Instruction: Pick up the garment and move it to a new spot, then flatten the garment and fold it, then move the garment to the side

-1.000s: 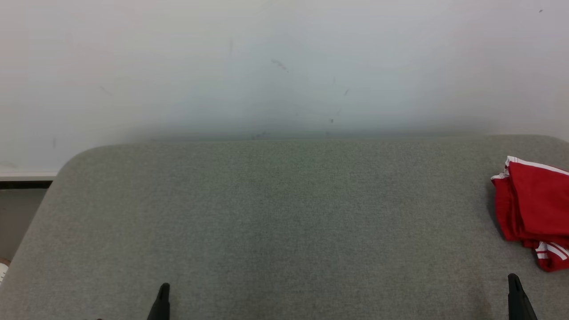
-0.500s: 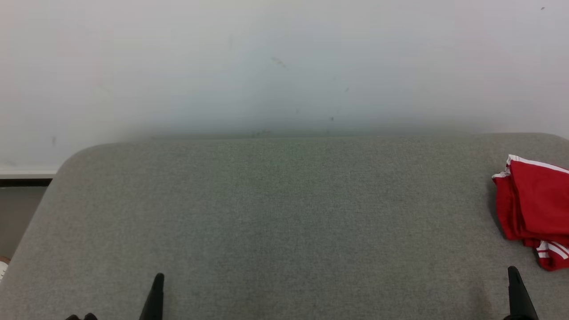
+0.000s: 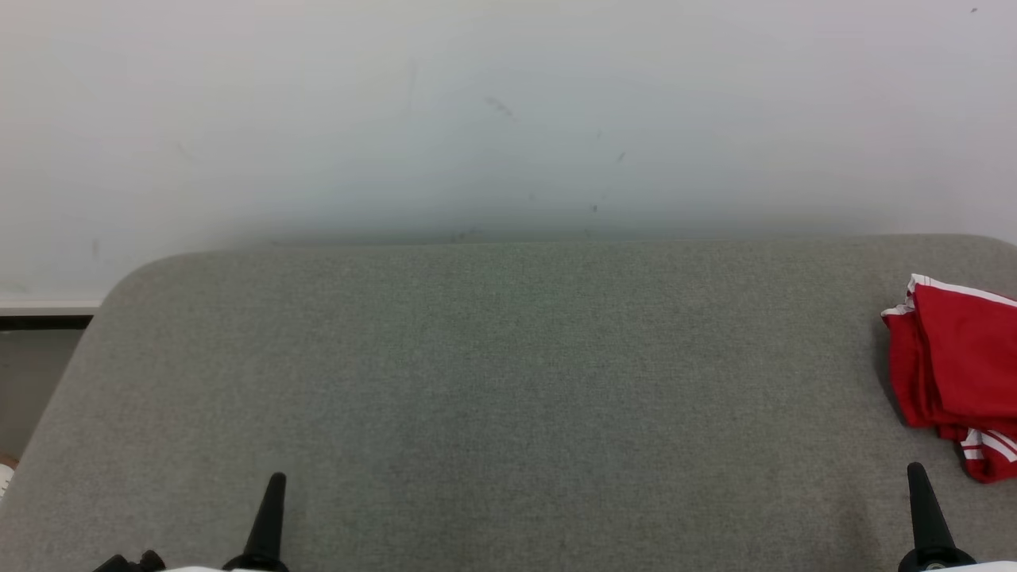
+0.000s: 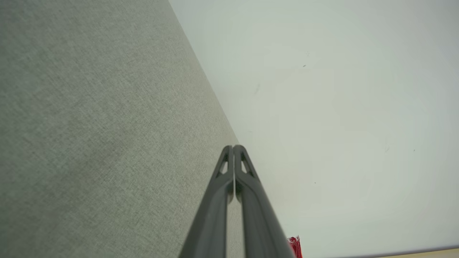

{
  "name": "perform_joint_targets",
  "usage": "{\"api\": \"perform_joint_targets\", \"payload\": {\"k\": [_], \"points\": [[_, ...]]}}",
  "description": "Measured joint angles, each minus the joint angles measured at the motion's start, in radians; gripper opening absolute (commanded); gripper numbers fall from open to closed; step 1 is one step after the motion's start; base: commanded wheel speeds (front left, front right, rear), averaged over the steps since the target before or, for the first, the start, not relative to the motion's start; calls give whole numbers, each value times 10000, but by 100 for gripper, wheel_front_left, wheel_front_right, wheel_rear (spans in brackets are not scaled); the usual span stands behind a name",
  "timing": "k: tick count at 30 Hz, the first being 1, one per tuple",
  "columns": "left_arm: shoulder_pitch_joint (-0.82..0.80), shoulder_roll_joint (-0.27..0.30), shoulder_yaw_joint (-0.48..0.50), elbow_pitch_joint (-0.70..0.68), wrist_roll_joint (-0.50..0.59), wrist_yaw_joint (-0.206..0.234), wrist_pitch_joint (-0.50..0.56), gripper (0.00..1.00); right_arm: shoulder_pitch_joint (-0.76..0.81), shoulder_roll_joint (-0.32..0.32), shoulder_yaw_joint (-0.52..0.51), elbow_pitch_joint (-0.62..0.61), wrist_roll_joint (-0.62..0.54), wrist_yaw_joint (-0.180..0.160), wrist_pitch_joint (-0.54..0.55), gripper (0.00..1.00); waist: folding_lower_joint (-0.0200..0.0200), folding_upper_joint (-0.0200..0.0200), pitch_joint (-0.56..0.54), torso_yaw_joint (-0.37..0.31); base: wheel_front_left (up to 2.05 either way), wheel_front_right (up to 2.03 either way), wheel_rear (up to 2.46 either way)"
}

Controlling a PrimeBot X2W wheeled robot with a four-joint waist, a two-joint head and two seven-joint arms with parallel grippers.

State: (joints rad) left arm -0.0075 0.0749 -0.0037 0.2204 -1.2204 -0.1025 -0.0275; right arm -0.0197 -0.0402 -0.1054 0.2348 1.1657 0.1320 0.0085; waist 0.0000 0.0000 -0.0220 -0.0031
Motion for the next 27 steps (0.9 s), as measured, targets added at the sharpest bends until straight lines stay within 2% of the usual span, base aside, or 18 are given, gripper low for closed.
{"api": "perform_joint_targets", "payload": {"k": [27], "points": [[-536, -2, 453, 125, -2359, -130, 623, 0, -449, -27, -35, 56, 2476, -2, 575, 0, 0, 0, 129, 16, 0, 0, 0]]}}
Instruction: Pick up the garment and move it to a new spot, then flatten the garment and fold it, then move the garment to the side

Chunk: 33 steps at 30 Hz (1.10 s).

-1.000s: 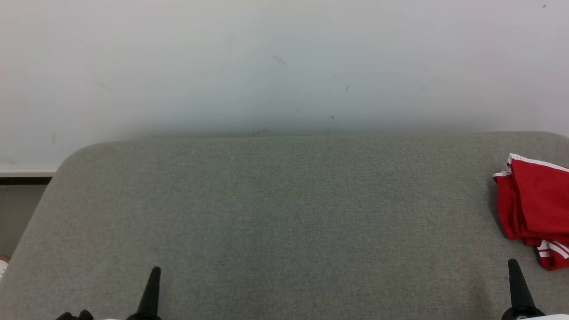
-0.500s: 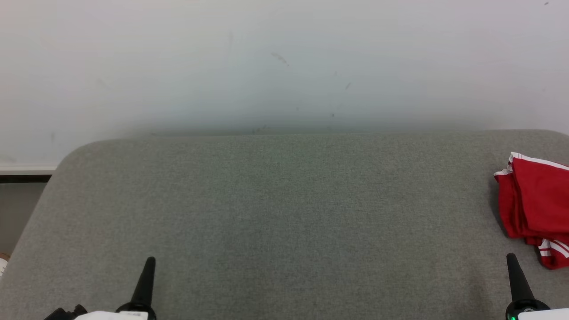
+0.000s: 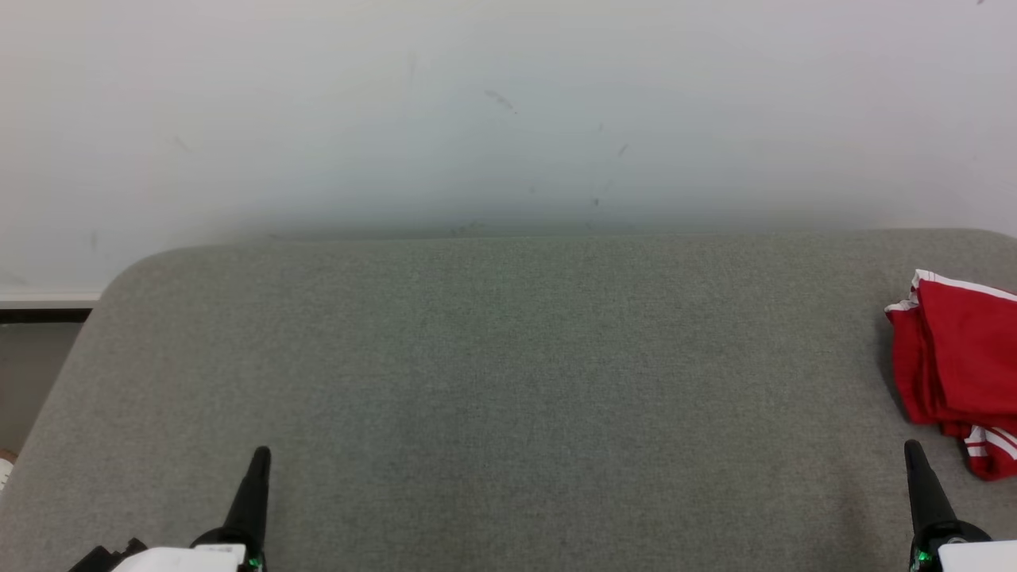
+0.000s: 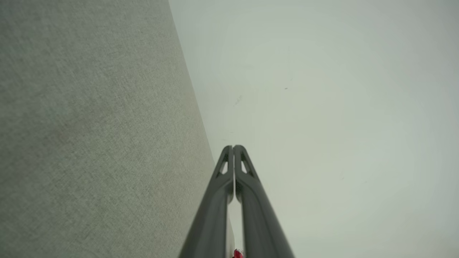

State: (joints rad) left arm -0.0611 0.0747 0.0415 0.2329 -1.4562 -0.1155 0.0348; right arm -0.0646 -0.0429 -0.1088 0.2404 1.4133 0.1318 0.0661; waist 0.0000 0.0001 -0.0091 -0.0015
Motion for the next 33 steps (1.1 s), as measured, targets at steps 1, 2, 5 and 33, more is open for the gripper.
{"api": "perform_joint_targets", "payload": {"k": [1, 2, 5, 33], "points": [[-12, 0, 23, 4, -71, -2, 6, 0, -18, -4, -2, 0, 86, 0, 44, 0, 0, 0, 5, 0, 0, 0, 0], [-18, 0, 42, 12, -127, -23, 44, 0, -41, -4, -4, 2, 176, 0, 50, 0, 0, 0, 9, 1, 0, 0, 0], [-58, 0, 86, 25, -326, -31, 104, 0, -110, -8, -8, 6, 389, 0, 109, 0, 0, 0, 24, 3, 0, 0, 0], [-421, -29, 426, 107, -1808, -121, 546, 0, -382, -27, -35, 33, 1987, 0, 483, 0, 0, 0, 123, 16, 0, 0, 0]]}}
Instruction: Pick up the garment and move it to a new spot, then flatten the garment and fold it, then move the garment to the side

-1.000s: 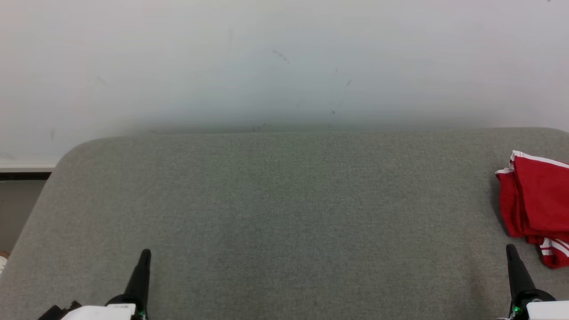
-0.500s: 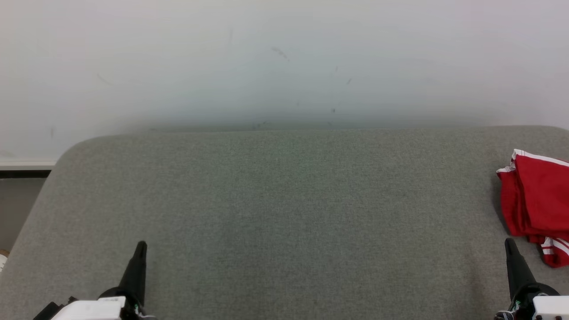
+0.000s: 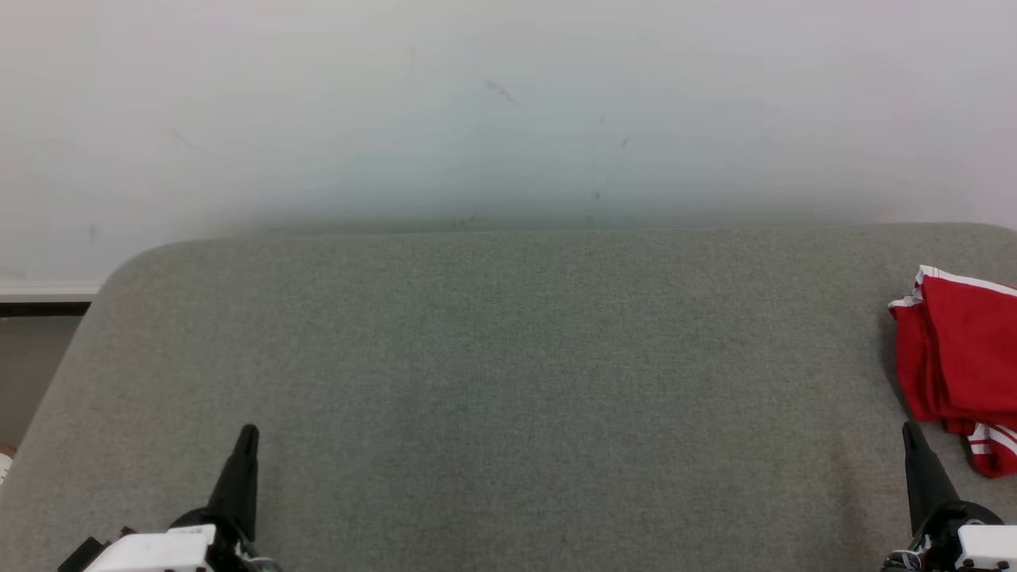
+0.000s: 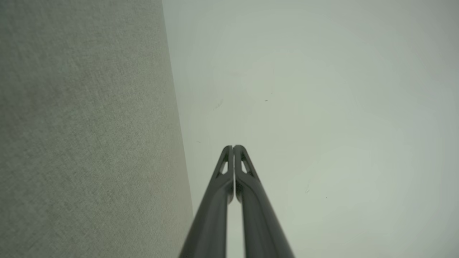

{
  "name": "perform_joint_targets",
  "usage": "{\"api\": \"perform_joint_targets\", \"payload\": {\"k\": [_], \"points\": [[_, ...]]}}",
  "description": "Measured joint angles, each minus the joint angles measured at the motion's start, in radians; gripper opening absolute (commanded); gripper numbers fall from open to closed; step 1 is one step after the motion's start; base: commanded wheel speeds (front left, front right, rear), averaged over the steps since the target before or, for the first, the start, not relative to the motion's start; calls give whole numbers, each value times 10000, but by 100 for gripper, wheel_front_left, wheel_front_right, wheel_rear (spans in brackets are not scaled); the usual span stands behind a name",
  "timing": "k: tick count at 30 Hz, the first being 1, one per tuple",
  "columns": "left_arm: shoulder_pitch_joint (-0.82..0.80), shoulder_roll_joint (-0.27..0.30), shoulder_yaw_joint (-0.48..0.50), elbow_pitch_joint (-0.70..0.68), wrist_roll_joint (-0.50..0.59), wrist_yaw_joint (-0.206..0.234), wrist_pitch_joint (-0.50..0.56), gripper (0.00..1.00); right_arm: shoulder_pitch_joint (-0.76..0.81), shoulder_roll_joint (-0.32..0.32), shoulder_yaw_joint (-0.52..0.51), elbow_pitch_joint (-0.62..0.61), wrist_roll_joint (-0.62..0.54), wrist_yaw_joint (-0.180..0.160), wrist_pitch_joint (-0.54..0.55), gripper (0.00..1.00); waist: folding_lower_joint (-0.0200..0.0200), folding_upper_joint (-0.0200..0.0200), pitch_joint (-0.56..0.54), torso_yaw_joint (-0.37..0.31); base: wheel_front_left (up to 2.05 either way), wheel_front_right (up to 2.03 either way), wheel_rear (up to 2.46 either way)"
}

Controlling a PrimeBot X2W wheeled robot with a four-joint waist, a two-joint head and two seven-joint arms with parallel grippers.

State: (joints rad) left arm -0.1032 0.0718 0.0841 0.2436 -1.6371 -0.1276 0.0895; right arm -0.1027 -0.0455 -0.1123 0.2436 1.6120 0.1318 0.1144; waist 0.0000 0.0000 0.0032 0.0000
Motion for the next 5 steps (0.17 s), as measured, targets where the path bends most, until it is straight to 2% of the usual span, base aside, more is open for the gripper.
{"api": "perform_joint_targets", "payload": {"k": [5], "points": [[0, -12, 17, 2, 0, 0, 27, 0, -1, 0, 0, 0, 0, -2, 0, 0, 0, 0, 0, 0, 0, 0, 0]]}}
